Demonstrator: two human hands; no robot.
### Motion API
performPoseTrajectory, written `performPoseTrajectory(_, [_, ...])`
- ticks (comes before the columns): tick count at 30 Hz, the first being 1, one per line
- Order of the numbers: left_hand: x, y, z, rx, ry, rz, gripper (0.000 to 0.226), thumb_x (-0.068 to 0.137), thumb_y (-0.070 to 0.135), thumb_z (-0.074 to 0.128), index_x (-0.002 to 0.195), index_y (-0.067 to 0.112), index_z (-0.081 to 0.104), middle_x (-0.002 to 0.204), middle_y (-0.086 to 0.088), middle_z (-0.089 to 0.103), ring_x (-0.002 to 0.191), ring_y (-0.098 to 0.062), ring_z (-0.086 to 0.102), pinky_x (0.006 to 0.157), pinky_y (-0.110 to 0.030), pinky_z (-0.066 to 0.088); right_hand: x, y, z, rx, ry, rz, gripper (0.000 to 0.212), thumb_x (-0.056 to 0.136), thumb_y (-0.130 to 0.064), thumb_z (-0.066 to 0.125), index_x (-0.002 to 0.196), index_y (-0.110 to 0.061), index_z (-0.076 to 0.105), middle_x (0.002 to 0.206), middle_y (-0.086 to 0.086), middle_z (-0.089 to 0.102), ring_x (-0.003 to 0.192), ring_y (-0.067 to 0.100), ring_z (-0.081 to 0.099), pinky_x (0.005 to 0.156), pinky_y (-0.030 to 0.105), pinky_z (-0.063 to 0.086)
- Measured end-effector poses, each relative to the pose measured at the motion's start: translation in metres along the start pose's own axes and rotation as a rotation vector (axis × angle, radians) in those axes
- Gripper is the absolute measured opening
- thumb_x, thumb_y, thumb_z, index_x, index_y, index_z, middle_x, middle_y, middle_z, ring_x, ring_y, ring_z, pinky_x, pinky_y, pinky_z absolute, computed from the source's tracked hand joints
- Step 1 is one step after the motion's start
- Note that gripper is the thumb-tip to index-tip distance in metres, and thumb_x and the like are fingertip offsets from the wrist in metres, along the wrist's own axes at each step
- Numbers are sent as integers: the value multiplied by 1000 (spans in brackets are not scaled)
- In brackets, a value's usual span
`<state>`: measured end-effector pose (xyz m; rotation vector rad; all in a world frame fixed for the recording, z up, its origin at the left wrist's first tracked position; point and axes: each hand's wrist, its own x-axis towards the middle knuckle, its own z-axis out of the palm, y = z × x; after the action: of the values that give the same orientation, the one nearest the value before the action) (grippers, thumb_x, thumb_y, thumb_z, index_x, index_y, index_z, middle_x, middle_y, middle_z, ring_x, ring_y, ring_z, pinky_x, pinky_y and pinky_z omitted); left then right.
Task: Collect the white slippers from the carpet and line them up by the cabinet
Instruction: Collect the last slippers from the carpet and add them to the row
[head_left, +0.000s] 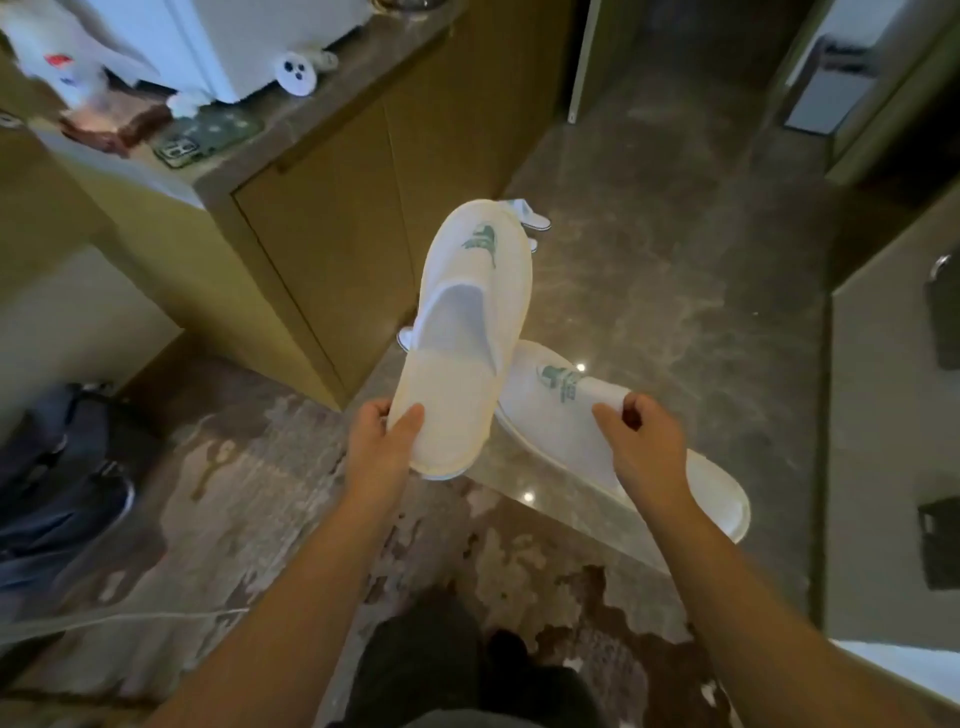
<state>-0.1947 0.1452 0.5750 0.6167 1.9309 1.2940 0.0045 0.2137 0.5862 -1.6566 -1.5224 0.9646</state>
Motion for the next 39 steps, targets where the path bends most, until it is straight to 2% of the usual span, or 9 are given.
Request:
performPoseTrajectory(5, [82, 32, 62, -23, -9, -43, 17, 87, 20, 51, 100, 9, 46, 100, -8, 52, 90, -23, 53, 72, -39, 48, 105, 3, 5, 5, 43, 28, 37, 83, -13, 56, 53, -22, 36, 56, -4, 38, 53, 8, 36, 49, 13, 33])
performPoseTrajectory(14, [305, 134, 182, -79, -98, 12, 11, 87, 16, 52, 94, 12, 44, 86, 0, 51, 83, -19, 49, 53, -24, 45, 343, -33, 26, 38, 176, 100, 39, 83, -10, 58, 52, -21, 35, 54, -4, 35, 52, 9, 34, 44, 6, 33])
performPoseTrajectory(18, [388, 196, 242, -40, -174, 28, 16, 87, 18, 53, 99, 9, 45, 85, 3, 50, 90, -25, 50, 74, -41, 47, 440, -52, 17, 55, 225, 142, 30, 83, -11, 56, 58, -11, 41, 56, 0, 37, 55, 13, 36, 52, 16, 34])
performPoseTrajectory(20, [419, 217, 277, -12, -190, 41, 20, 87, 17, 52, 102, 6, 47, 86, -1, 50, 86, -22, 50, 70, -36, 45, 487, -55, 12, 60, 238, 158, 24, 84, -12, 56, 64, -6, 44, 60, 3, 41, 57, 14, 38, 56, 23, 35])
performPoseTrajectory(23, [462, 237, 333, 14, -212, 76, 11, 88, 15, 50, 94, 7, 45, 79, 5, 48, 76, -14, 47, 61, -29, 41, 563, -51, 5, 56, 251, 156, 32, 84, -11, 56, 57, -13, 39, 56, 1, 38, 53, 11, 36, 49, 12, 33])
performPoseTrajectory(26, [513, 250, 396, 18, -210, 39, 11, 89, 18, 50, 94, 10, 44, 80, 6, 47, 74, -9, 46, 59, -25, 40, 645, -37, -4, 76, 229, 186, 34, 84, -13, 56, 56, -17, 39, 57, -1, 39, 54, 11, 38, 51, 17, 35])
performPoseTrajectory(31, [596, 286, 513, -63, -133, -14, 9, 89, 17, 49, 93, 9, 46, 80, 1, 50, 76, -18, 49, 62, -33, 43, 799, -25, -34, 85, 132, 143, 39, 84, -9, 56, 54, -25, 38, 57, -7, 39, 54, 6, 38, 44, 5, 36])
performPoseTrajectory(34, [637, 315, 569, -116, -119, -71, 7, 89, 19, 49, 89, 12, 47, 79, 1, 51, 72, -15, 49, 53, -27, 39, 886, -32, -53, 40, 71, 150, 32, 84, -10, 56, 57, -21, 42, 60, -6, 43, 56, 6, 40, 51, 16, 34])
performPoseTrajectory(39, [707, 347, 636, -176, -54, -146, 4, 88, 19, 50, 88, 16, 48, 85, 1, 52, 82, -19, 51, 70, -38, 46, 1016, -41, -53, 5, -27, 145, 13, 83, -10, 57, 72, -8, 51, 65, -2, 49, 66, 15, 46, 63, 28, 37])
